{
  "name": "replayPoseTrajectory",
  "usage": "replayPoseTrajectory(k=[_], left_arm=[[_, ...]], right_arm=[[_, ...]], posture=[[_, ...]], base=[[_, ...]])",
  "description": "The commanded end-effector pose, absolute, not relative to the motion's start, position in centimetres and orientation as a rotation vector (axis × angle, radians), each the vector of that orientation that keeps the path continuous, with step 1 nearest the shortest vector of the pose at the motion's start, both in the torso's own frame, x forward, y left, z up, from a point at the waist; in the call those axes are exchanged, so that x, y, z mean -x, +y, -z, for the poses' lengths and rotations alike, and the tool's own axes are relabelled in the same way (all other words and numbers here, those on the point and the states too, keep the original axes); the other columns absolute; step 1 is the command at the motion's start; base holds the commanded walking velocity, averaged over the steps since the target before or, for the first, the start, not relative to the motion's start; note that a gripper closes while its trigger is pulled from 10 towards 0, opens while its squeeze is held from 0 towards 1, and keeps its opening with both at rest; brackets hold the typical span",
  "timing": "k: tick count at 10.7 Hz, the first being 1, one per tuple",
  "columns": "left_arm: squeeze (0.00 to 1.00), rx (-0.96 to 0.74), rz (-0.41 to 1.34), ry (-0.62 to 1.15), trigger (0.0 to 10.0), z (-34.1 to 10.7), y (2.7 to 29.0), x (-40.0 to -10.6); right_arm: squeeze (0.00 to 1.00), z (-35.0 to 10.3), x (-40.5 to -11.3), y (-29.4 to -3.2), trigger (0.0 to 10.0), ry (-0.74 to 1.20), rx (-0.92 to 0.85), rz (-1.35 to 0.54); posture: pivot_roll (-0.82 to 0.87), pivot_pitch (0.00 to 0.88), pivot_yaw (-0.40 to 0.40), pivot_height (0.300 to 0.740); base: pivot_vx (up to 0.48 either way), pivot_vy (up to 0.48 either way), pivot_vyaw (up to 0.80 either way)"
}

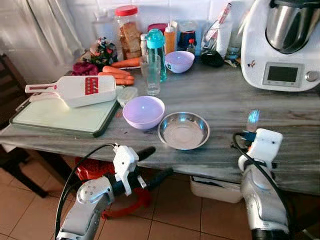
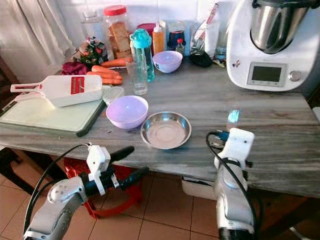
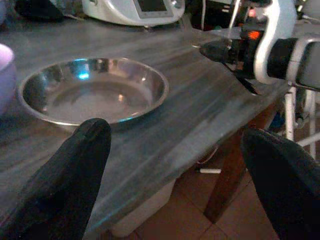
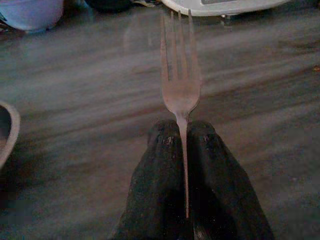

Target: Setting the table

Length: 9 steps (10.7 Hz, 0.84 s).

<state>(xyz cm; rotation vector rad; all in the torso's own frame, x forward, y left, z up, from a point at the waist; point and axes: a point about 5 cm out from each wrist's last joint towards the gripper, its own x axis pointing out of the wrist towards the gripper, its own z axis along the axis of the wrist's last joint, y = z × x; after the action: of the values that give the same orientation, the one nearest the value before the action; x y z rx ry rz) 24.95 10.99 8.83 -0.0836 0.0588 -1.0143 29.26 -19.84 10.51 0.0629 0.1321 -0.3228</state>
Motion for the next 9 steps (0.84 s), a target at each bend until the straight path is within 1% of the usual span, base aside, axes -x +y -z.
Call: replayPoseTrajectory(k=[1,3,5,6,9], left_arm=[[0.00,0.059,1.041,0.051,10.0,-9.3,11.1,-24.9],[0.00,0.037,1.092,0.079,10.0,-9.3,11.4,-24.4],[0.00,0.048,1.086,0.082,10.0,-9.4,11.5,-24.2],[0.00,0.048,1.098,0.078,10.0,-9.7,11.1,-24.2],[0.00,0.049,1.116,0.053,10.0,-10.6,10.2,-24.7]], right_arm=[[0.00,-10.8,-29.7,-19.6,10.0,0.133,-0.070,0.307],[0.00,-10.3,-30.9,-18.4,10.0,0.180,-0.112,0.242],[0.00,-10.2,-31.5,-17.3,10.0,0.197,-0.131,0.208],[0.00,-9.7,-32.0,-16.5,10.0,0.228,-0.148,0.190],[0.00,-9.4,-32.7,-15.4,10.0,0.249,-0.141,0.149]], posture=[[-0.02,0.000,0.083,0.740],[0.00,0.000,0.084,0.740],[0.00,0.000,0.087,0.740],[0.00,0.000,0.086,0.740],[0.00,0.000,0.084,0.740]], base=[[0.000,0.000,0.00],[0.000,0.000,0.00],[0.000,0.000,0.00],[0.000,0.000,0.00],[0.000,0.000,0.00]])
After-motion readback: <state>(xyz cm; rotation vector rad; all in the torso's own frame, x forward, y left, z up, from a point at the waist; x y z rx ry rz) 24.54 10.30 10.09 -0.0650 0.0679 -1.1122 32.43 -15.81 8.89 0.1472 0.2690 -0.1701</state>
